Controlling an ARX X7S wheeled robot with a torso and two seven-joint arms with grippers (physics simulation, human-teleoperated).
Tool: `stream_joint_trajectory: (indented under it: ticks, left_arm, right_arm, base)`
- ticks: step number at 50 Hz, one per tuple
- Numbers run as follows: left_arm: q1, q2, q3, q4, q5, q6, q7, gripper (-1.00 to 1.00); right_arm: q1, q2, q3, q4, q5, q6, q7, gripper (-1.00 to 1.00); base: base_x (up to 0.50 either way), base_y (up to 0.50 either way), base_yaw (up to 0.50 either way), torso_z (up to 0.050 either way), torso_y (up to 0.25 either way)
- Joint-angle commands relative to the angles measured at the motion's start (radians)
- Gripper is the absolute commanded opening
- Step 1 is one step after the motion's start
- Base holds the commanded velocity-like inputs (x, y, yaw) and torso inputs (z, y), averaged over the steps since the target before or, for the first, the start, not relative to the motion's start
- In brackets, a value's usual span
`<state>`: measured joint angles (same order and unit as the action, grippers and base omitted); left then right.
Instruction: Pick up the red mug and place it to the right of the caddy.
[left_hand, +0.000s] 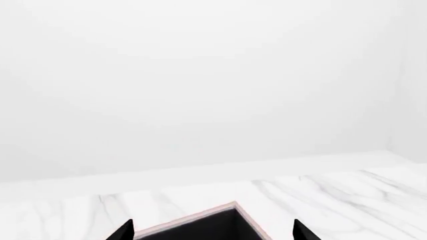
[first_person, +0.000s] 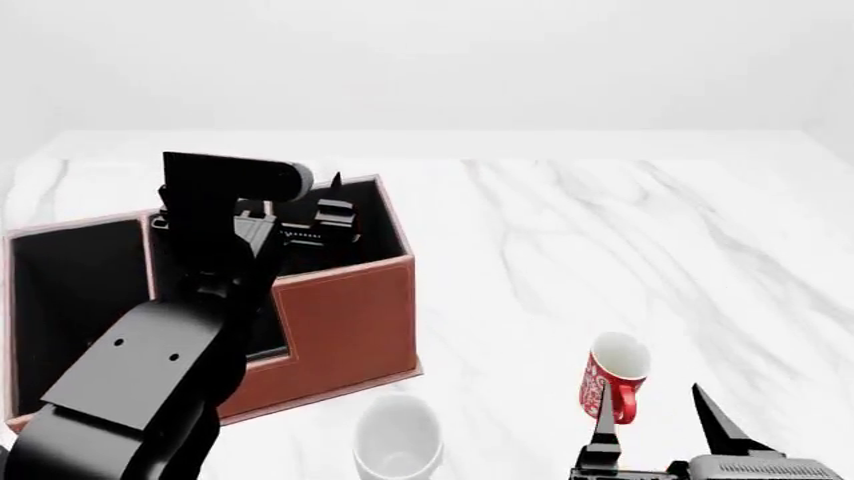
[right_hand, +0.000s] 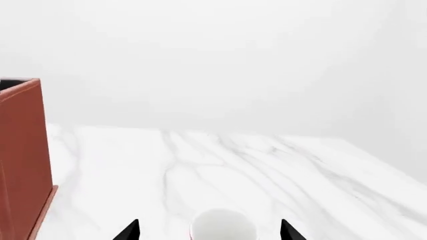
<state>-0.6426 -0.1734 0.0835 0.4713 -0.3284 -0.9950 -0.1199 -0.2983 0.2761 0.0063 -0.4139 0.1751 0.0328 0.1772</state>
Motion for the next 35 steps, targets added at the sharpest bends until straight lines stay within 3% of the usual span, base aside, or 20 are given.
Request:
stream_joint_trajectory:
  ticks: [1,35]
  left_arm:
    - [0.002,-0.003,0.007,0.004,-0.005,0.002,-0.01,1.0]
    - [-0.009,-0.013,0.017,0.001,-0.027,0.003,-0.027,1.0]
  right_arm:
    - [-0.096,0.006,0.021,0.027,-0.014,-0.086,0.006,1.0]
    - [-0.015,0.005,-0.007,0.161,0.025,0.006,0.012,1.0]
  base:
    - [0.0,0.0,0.0,0.0,0.0]
    - [0.0,0.0,0.0,0.0,0.0]
